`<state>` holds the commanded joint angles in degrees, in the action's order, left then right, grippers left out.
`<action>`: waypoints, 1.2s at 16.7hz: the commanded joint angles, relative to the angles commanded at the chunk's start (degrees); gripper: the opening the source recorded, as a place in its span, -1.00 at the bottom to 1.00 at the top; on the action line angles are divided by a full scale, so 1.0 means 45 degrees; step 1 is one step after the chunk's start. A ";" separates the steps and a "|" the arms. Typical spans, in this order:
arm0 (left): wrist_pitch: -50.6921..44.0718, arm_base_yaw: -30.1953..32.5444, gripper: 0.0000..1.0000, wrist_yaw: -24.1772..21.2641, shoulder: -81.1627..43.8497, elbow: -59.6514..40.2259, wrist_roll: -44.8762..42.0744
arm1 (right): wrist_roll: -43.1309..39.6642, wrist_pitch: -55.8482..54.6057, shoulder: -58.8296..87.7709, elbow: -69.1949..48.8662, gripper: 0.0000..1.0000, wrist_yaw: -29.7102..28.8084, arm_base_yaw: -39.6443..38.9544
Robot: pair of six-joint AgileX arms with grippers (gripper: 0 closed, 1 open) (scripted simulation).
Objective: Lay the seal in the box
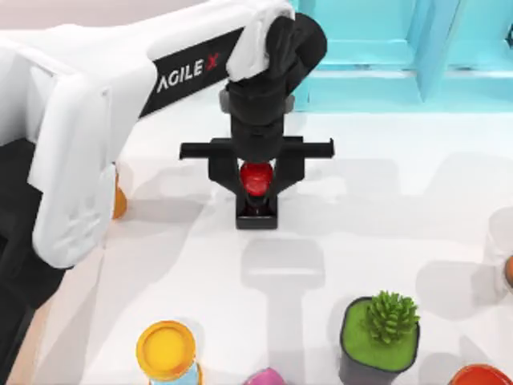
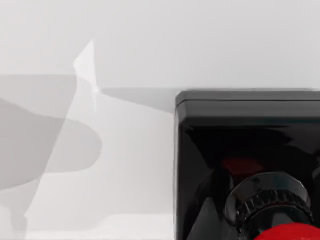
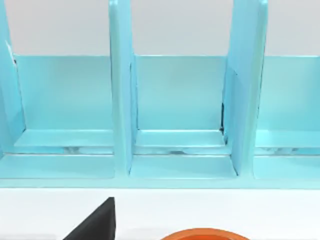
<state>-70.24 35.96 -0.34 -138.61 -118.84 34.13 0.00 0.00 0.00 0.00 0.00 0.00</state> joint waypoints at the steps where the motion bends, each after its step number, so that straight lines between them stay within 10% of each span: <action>1: 0.0000 0.0000 -1.00 0.0000 0.0000 0.0000 0.0000 | 0.0000 0.0000 0.0000 0.0000 1.00 0.0000 0.0000; 8: -0.0470 0.0024 -1.00 0.0005 -0.0139 -0.0500 -0.0023 | 0.0000 0.0000 0.0000 0.0000 1.00 0.0000 0.0000; 20: -0.6201 0.0021 -1.00 -0.0012 -0.1310 -0.7498 0.0004 | 0.0000 0.0000 0.0000 0.0000 1.00 0.0000 0.0000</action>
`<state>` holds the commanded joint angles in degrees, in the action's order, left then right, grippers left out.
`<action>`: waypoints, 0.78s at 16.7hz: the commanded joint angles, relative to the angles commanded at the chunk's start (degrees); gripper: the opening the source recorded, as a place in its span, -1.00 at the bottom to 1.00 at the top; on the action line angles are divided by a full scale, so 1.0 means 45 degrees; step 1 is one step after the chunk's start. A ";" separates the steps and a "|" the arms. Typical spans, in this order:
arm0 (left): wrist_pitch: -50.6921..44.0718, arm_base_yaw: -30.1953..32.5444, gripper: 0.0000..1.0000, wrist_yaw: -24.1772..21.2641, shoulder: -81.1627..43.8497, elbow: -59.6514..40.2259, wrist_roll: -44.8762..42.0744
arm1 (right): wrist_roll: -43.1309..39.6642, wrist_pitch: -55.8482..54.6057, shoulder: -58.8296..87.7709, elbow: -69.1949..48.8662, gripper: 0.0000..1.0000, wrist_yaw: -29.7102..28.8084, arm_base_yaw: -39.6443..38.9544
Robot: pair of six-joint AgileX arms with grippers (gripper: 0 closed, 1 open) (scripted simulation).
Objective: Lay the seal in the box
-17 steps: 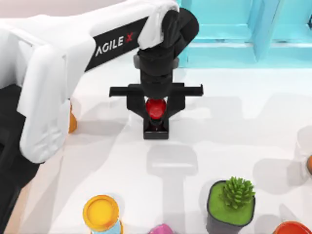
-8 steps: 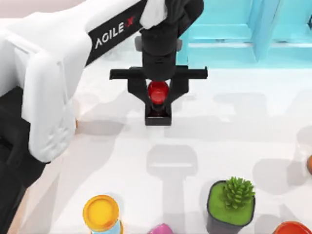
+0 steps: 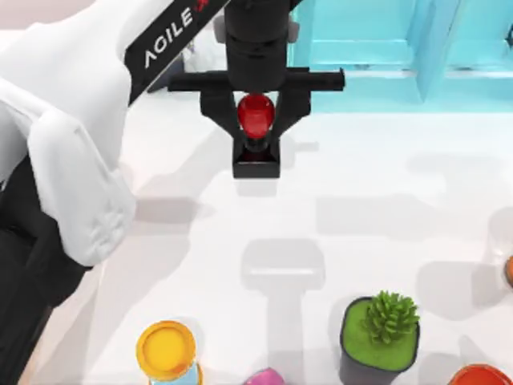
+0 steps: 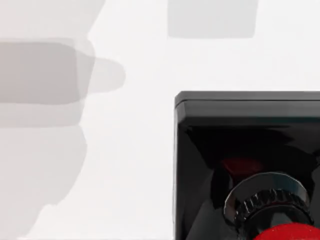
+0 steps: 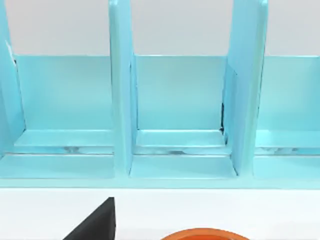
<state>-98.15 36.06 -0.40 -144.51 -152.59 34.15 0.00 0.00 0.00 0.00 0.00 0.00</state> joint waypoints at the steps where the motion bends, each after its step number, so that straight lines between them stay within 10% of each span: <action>1: -0.0013 0.0000 -1.00 0.0000 -0.0003 -0.0014 -0.0001 | 0.0000 0.0000 0.0000 0.0000 1.00 0.0000 0.0000; 13: 0.0987 -0.3304 -1.00 0.0038 0.4042 0.3717 -0.4217 | 0.0000 0.0000 0.0000 0.0000 1.00 0.0000 0.0000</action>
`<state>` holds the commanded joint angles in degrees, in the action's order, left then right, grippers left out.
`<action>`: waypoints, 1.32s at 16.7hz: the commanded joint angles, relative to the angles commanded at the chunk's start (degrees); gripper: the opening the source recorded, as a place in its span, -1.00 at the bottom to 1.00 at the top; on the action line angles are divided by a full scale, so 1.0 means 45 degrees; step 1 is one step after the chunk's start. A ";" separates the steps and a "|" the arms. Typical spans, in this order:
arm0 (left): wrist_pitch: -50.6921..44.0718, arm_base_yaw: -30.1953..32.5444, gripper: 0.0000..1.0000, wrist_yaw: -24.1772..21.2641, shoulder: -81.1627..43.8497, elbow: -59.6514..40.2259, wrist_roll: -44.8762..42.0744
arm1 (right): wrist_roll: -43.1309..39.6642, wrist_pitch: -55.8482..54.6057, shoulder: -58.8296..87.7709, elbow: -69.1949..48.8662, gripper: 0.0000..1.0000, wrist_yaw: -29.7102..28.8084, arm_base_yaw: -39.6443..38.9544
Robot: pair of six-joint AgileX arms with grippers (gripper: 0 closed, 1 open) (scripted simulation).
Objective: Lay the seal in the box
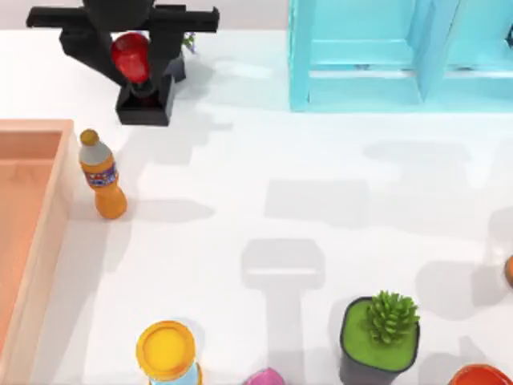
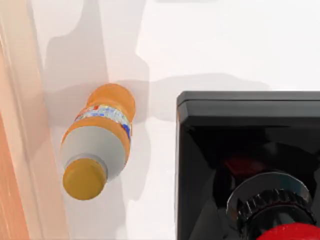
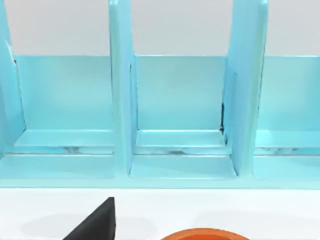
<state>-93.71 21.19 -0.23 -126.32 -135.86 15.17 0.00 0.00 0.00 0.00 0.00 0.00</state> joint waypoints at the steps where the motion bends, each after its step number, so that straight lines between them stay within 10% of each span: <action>1: 0.0206 -0.0714 -1.00 0.0007 0.0712 0.0780 -0.0791 | 0.0000 0.0000 0.0000 0.0000 1.00 0.0000 0.0000; 11: 0.2113 -0.7604 -1.00 0.0104 0.5086 0.8145 -0.6794 | 0.0000 0.0000 0.0000 0.0000 1.00 0.0000 0.0000; 22: 0.3147 -0.8155 -1.00 0.0142 0.5172 0.9611 -0.7142 | 0.0000 0.0000 0.0000 0.0000 1.00 0.0000 0.0000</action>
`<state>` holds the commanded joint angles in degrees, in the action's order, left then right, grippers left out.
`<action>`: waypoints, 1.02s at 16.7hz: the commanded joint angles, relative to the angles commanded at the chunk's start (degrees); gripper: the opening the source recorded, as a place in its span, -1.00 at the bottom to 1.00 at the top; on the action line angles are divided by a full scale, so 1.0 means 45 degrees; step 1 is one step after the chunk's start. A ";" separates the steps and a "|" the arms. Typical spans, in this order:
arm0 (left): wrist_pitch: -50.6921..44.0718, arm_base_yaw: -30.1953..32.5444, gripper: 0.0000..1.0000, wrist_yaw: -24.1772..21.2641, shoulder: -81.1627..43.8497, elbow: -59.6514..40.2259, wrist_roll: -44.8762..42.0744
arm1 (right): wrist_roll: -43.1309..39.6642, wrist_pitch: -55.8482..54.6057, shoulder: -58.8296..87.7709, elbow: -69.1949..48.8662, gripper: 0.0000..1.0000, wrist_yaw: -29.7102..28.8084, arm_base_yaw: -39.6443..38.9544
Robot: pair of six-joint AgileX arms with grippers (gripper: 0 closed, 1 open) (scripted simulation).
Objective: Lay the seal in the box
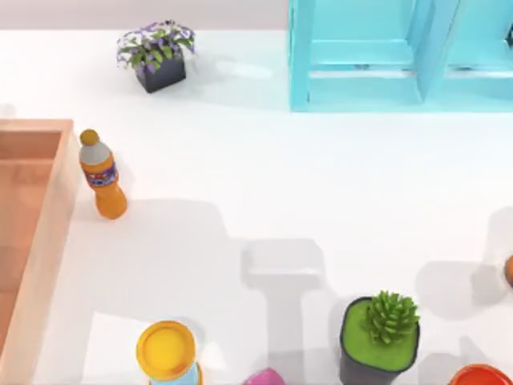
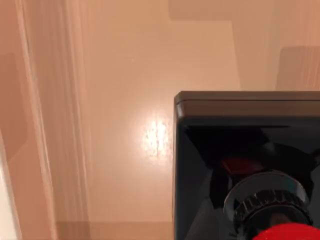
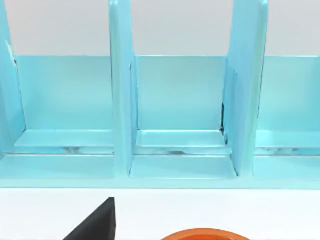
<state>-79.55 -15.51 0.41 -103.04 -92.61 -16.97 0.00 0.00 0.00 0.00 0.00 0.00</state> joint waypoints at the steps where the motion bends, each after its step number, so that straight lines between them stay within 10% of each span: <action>1: 0.0457 -0.0029 -1.00 -0.0004 0.0022 0.0449 0.0013 | 0.0000 0.0000 0.0000 0.0000 1.00 0.0000 0.0000; 10: 0.2384 -0.0073 -1.00 -0.0011 -0.0002 0.2384 -0.0050 | 0.0000 0.0000 0.0000 0.0000 1.00 0.0000 0.0000; 17: 0.2384 -0.0073 0.06 -0.0011 -0.0002 0.2384 -0.0050 | 0.0000 0.0000 0.0000 0.0000 1.00 0.0000 0.0000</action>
<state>-68.82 -15.84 0.36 -103.05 -81.88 -17.19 0.00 0.00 0.00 0.00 0.00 0.00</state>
